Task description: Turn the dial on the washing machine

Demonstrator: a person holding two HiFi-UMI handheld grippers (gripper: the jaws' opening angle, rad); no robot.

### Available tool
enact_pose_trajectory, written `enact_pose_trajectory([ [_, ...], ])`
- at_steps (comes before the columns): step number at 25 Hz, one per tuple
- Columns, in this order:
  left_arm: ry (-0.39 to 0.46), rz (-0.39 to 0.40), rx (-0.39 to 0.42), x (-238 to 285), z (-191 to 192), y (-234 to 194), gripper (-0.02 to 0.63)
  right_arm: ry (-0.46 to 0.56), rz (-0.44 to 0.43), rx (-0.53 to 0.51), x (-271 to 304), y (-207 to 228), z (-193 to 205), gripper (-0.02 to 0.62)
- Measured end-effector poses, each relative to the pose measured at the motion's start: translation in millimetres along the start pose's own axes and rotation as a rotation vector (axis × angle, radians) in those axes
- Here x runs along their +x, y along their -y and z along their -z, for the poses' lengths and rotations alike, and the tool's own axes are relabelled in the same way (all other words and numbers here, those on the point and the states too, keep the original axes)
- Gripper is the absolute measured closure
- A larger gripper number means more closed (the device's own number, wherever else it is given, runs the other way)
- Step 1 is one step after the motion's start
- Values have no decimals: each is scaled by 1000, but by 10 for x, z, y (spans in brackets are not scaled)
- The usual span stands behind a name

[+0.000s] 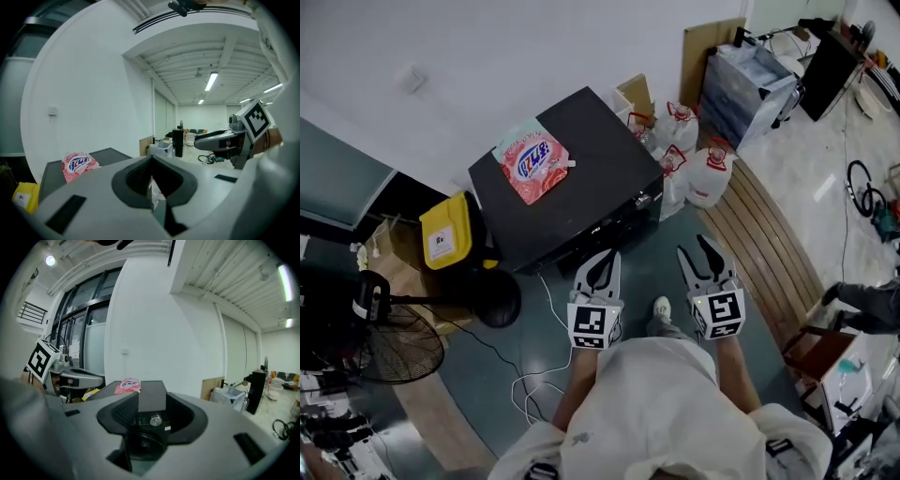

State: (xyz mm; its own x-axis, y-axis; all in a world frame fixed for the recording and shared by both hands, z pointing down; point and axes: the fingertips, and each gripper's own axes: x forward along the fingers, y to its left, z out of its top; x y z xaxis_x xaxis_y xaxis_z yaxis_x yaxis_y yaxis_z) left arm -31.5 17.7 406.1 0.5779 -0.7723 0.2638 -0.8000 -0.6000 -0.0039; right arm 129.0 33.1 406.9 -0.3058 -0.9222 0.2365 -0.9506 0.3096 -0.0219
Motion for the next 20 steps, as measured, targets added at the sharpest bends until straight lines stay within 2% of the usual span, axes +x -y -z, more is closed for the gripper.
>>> enact_pose_trajectory([
  [14,-60,-118,-10,653,138,-59,594,-60,-138,-4,720,427,271,407],
  [20,-104,-127,-21,816,338,-104,594,-104,-168,-7,972,431,494,407],
])
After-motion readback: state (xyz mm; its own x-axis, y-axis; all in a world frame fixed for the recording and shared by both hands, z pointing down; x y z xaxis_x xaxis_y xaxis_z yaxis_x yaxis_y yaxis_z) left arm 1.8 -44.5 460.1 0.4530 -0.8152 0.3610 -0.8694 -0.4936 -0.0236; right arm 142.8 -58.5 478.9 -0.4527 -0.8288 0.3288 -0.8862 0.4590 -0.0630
